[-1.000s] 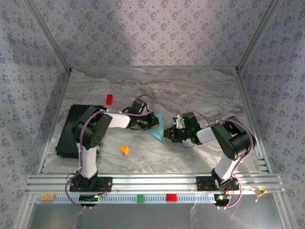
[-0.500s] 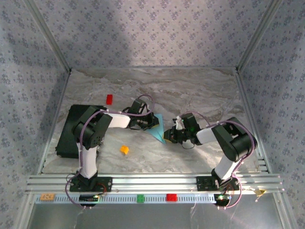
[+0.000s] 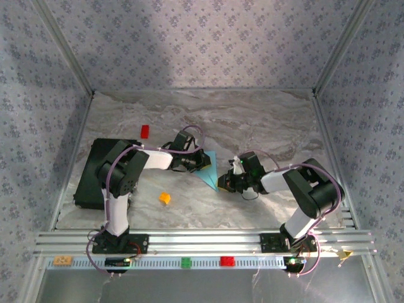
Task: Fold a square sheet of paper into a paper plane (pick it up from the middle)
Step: Fourth fold the wing at the center of the table.
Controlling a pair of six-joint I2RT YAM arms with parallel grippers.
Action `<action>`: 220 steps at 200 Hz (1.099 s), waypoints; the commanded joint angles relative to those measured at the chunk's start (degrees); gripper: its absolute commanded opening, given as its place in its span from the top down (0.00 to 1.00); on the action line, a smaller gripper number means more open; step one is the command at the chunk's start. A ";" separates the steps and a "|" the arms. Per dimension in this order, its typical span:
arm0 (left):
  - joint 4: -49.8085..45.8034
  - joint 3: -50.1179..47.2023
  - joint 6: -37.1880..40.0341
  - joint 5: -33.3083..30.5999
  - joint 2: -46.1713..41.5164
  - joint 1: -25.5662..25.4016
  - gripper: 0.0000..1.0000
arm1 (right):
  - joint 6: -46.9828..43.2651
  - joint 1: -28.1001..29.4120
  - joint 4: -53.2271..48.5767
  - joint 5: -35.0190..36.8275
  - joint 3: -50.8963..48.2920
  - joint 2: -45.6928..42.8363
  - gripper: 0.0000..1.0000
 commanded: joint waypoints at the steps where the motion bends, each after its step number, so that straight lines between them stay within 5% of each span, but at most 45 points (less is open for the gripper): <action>1: -1.39 -0.57 0.21 -0.33 1.55 -0.29 0.90 | -0.31 1.20 -9.11 1.32 -2.84 0.22 0.89; 32: -1.22 -0.54 0.15 -0.34 1.64 -0.30 0.89 | -1.40 1.29 -12.37 1.97 -2.56 -2.08 0.87; 65: -1.26 -0.54 0.18 -0.32 1.73 -0.32 0.90 | -2.07 1.61 -12.83 2.00 -3.00 -0.55 0.98; 156: -1.07 -0.72 0.00 -0.35 1.76 -0.34 0.90 | -3.01 1.90 -15.73 2.31 -2.56 -2.35 0.87; 220: -0.95 -0.88 0.00 -0.57 1.73 -0.26 0.90 | -3.06 2.63 -16.46 2.64 -3.07 -2.38 0.95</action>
